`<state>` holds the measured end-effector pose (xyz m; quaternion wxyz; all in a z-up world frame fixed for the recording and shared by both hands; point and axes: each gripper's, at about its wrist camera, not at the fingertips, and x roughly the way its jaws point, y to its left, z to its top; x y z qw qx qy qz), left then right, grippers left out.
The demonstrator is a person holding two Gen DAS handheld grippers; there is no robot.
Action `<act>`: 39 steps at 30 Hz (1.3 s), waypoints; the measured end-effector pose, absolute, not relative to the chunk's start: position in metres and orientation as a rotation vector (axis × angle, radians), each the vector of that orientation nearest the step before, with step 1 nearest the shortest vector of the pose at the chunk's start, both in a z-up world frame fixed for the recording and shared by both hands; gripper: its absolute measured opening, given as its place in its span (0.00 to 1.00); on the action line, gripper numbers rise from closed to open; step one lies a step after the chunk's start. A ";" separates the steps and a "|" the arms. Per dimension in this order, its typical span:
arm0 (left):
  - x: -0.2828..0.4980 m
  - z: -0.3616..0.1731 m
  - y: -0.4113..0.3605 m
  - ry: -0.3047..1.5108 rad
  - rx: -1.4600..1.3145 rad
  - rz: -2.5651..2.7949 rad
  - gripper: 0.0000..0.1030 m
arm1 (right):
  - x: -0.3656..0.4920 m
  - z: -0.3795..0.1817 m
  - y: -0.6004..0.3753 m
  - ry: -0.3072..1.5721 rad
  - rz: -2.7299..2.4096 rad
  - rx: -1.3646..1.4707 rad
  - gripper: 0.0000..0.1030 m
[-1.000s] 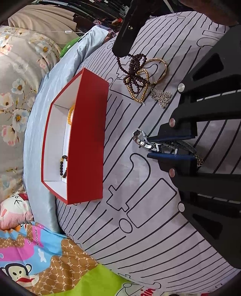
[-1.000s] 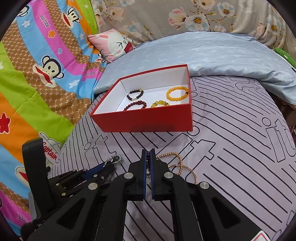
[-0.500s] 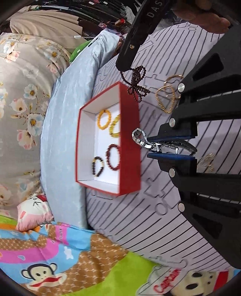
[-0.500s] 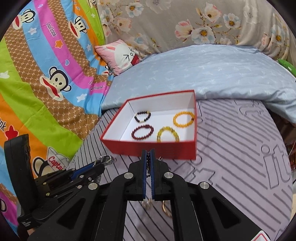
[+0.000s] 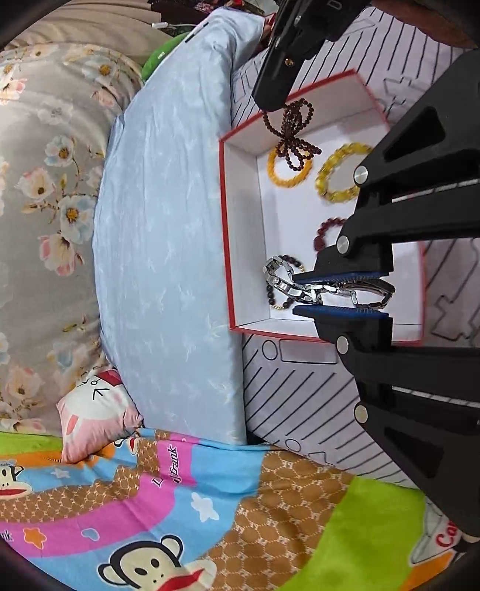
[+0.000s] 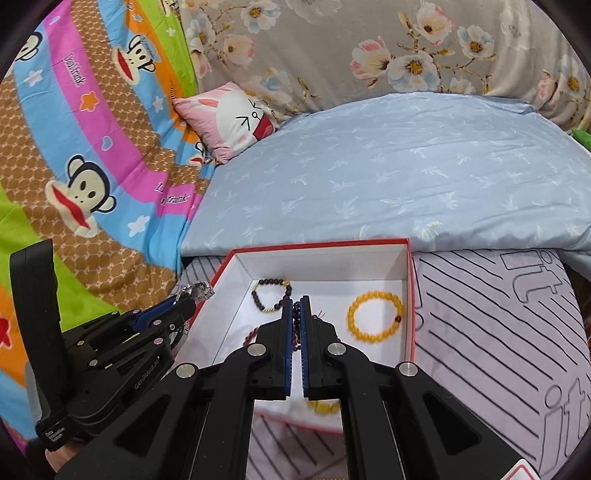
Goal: Organize jewelry
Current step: 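Carry the silver watch and dark bead strand over the red box with both grippers, then open both grippers to drop the watch and bead strand into the box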
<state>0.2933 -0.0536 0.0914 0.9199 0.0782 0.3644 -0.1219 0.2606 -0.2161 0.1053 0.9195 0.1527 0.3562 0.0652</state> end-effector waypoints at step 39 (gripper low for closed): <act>0.227 0.081 -0.004 0.773 0.019 -0.233 0.31 | 0.175 0.084 -0.213 0.735 0.022 0.210 0.23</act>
